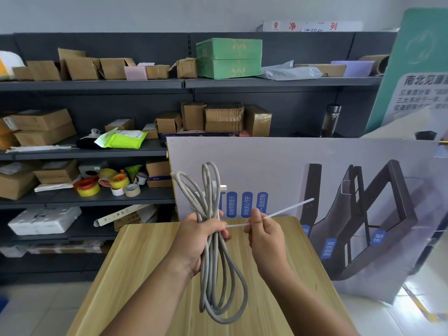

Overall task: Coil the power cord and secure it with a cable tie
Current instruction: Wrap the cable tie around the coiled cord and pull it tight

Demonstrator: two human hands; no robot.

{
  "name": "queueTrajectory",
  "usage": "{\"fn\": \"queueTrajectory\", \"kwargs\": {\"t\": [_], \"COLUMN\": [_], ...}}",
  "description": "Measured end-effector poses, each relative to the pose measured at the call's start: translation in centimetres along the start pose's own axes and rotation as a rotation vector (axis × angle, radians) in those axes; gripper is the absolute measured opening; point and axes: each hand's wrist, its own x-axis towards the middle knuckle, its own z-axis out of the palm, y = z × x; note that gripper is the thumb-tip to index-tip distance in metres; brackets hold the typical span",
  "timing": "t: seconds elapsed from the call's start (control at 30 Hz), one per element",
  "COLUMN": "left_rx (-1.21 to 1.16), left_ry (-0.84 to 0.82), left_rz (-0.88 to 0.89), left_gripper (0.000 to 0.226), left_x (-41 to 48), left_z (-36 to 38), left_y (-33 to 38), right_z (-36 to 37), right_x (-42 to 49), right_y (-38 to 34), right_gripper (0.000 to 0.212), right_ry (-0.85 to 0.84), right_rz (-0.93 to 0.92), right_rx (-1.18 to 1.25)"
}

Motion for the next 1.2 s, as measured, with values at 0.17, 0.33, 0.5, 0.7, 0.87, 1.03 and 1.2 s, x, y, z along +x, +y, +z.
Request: {"fn": "queueTrajectory", "kwargs": {"t": [0.17, 0.33, 0.5, 0.7, 0.87, 1.03, 1.2], "left_rx": [-0.045, -0.381, -0.723, -0.67, -0.756, -0.869, -0.721], "left_ry": [-0.041, 0.012, 0.077, -0.179, -0.525, -0.53, -0.167], "left_rz": [-0.101, -0.255, -0.159, -0.055, 0.031, 0.028, -0.221], "left_gripper": [0.017, 0.011, 0.022, 0.101, 0.124, 0.126, 0.098], "left_x": [1.0, 1.5, 1.8, 2.1, 2.2, 1.9, 1.4], "left_z": [-0.4, -0.5, -0.8, -2.4, -6.4, -9.5, -10.8], "left_y": [-0.9, -3.0, -4.0, -5.6, -5.8, -6.5, -7.8], "right_z": [-1.4, -2.6, -3.9, -2.9, -4.3, -5.5, -6.7], "right_x": [0.7, -0.1, -1.5, -2.4, -0.6, -0.1, 0.1], "right_y": [0.8, 2.4, 6.1, 6.9, 6.2, 6.5, 7.5], "right_gripper": [0.046, 0.019, 0.048, 0.041, 0.024, 0.032, 0.036], "right_ry": [-0.112, -0.436, -0.62, -0.415, -0.408, -0.389, -0.445], "right_rz": [-0.003, 0.017, 0.545, 0.806, 0.671, 0.581, 0.566], "right_rx": [0.122, -0.075, 0.227, 0.957, 0.864, 0.771, 0.587]}}
